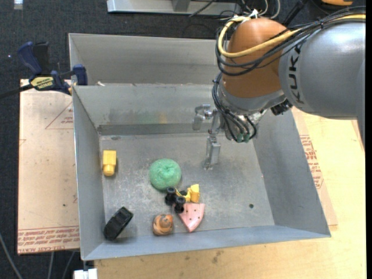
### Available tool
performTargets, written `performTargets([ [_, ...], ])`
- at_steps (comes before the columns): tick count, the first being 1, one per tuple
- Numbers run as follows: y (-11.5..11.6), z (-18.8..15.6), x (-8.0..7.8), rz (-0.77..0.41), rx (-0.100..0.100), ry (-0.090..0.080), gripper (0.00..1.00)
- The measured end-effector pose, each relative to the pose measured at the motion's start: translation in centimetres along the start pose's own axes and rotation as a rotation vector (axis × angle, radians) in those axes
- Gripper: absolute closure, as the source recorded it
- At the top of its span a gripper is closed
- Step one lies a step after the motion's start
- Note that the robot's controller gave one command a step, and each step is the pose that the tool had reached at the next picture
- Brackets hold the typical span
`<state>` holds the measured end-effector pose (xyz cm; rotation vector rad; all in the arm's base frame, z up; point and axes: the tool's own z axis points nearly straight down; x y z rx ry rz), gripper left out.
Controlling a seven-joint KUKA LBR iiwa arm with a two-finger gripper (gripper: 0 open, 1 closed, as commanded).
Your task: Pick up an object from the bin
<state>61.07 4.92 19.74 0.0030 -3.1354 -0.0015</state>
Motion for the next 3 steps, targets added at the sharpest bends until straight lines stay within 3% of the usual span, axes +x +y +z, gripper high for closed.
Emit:
performTargets([
  [1,0.0,-0.5,-0.1,0.001,0.0,-0.008,0.0],
  [2,3.9,7.0,1.4,0.007,-0.001,-0.012,0.0],
  [3,5.4,8.8,1.9,-0.017,0.0,-0.002,0.0],
])
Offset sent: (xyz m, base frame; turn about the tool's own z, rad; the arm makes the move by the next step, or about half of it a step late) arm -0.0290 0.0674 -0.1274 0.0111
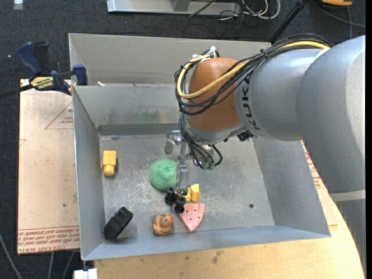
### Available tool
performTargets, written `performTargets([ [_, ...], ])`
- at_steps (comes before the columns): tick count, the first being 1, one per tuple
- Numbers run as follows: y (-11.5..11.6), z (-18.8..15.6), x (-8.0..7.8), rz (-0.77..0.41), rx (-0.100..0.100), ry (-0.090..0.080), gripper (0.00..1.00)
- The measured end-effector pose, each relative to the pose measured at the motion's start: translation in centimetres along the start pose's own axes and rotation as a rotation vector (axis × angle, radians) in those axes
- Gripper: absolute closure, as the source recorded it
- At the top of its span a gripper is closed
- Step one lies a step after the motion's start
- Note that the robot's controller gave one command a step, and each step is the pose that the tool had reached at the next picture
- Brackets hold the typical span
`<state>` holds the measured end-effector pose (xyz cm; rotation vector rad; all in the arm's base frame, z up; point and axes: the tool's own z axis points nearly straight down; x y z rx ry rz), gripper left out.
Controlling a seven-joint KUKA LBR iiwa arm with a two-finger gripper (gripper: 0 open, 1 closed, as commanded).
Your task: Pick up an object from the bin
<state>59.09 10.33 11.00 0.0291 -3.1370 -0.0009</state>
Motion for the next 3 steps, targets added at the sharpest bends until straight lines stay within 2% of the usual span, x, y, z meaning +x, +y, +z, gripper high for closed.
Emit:
performTargets([
  [1,1.3,0.1,0.3,0.063,-0.001,-0.007,0.0],
  [2,3.1,4.0,0.0,-0.039,-0.001,-0.008,0.0],
  [3,2.5,4.0,1.0,0.06,-0.001,-0.005,1.0],
])
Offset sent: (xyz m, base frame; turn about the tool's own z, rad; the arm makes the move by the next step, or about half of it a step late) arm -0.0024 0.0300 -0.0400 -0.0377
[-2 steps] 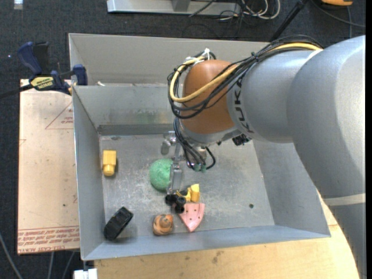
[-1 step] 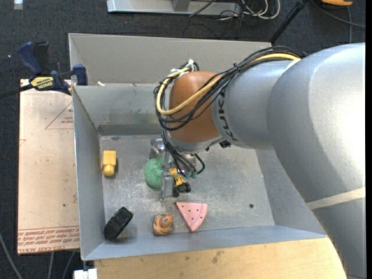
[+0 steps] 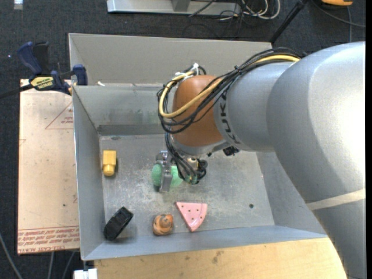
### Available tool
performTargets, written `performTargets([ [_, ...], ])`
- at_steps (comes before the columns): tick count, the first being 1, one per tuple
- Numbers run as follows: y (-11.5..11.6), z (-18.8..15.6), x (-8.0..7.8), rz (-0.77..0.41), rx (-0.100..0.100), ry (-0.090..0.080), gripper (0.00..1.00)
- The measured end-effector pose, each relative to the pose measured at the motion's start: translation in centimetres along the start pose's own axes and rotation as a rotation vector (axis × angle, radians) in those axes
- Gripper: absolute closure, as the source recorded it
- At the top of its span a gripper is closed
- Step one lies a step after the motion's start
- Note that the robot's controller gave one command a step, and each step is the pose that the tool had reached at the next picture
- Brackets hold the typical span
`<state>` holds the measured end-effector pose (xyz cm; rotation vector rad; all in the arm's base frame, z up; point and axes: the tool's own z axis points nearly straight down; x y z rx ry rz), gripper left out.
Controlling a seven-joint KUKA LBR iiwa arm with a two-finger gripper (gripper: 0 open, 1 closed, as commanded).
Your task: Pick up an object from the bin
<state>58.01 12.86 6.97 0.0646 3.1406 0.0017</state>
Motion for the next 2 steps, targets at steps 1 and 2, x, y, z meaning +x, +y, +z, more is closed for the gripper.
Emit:
performTargets([
  [1,0.0,0.0,0.0,0.0,0.0,0.0,1.0],
  [2,-0.03,-0.34,0.13,0.0,0.001,0.004,1.0],
])
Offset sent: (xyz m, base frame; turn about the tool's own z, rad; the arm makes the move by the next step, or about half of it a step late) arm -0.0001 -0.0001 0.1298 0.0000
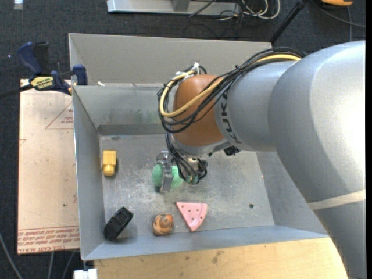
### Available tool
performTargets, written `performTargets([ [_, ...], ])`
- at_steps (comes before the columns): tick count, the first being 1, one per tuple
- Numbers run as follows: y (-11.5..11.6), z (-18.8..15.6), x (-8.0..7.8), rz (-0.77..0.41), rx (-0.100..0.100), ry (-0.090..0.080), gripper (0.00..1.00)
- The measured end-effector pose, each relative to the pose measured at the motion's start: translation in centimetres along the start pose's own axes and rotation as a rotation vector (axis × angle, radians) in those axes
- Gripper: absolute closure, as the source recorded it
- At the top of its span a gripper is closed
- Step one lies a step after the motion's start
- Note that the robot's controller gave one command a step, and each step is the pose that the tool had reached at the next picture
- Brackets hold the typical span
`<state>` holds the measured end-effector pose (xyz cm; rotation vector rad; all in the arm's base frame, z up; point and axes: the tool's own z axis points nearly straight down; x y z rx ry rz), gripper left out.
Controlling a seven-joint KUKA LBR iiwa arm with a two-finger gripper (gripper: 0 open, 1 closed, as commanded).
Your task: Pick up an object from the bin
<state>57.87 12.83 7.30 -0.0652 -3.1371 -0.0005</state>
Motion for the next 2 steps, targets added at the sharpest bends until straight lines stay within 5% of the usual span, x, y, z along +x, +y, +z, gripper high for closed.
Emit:
performTargets([
  [1,0.0,-2.0,0.2,0.0,0.001,0.006,1.0],
  [2,0.1,-4.1,-0.2,0.0,-0.002,-0.009,1.0],
])
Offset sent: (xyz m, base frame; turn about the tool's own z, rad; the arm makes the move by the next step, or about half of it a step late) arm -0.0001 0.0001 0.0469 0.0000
